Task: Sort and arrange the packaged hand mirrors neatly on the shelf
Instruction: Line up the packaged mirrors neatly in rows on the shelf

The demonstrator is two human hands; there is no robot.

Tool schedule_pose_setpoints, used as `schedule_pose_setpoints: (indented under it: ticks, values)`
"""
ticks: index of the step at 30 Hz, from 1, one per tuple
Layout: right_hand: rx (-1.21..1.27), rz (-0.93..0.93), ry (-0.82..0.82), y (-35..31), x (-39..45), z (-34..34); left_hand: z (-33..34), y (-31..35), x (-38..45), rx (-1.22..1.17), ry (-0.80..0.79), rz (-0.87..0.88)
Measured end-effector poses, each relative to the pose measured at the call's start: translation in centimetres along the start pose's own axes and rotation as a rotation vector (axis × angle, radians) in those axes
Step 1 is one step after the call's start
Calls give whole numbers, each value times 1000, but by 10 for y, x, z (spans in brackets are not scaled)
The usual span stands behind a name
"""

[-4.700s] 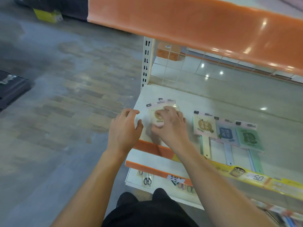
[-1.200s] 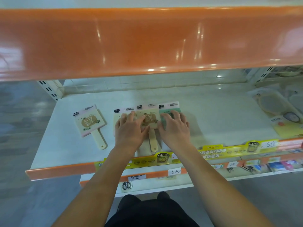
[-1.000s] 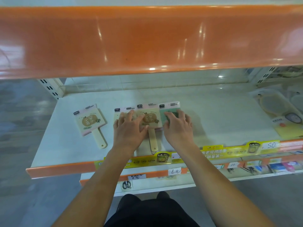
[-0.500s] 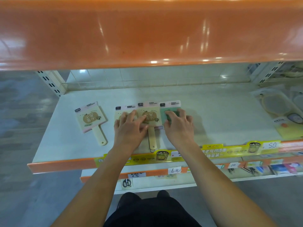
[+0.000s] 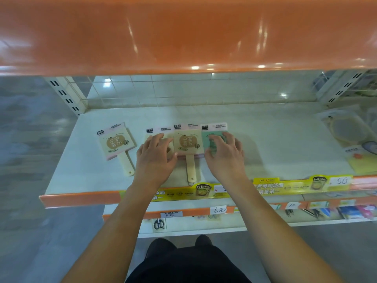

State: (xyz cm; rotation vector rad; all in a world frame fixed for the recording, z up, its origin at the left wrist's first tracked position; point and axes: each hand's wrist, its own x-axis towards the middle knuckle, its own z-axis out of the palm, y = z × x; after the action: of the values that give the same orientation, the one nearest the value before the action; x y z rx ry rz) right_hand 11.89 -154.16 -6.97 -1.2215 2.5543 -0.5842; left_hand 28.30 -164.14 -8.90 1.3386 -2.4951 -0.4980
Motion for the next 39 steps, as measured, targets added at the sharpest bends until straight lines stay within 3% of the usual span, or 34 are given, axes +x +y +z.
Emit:
schedule_pose_setpoints:
  ticks: [18, 28, 39]
  values:
    - [44, -323, -154, -109, -24, 49, -48, -76, -55, 30, 227, -112]
    - [-18, -466, -202, -172, -23, 84, -71, -129, -75, 26, 226, -263]
    - [-67, -452, -206, -202, -12, 119, -78, -164, -66, 2, 157, -284]
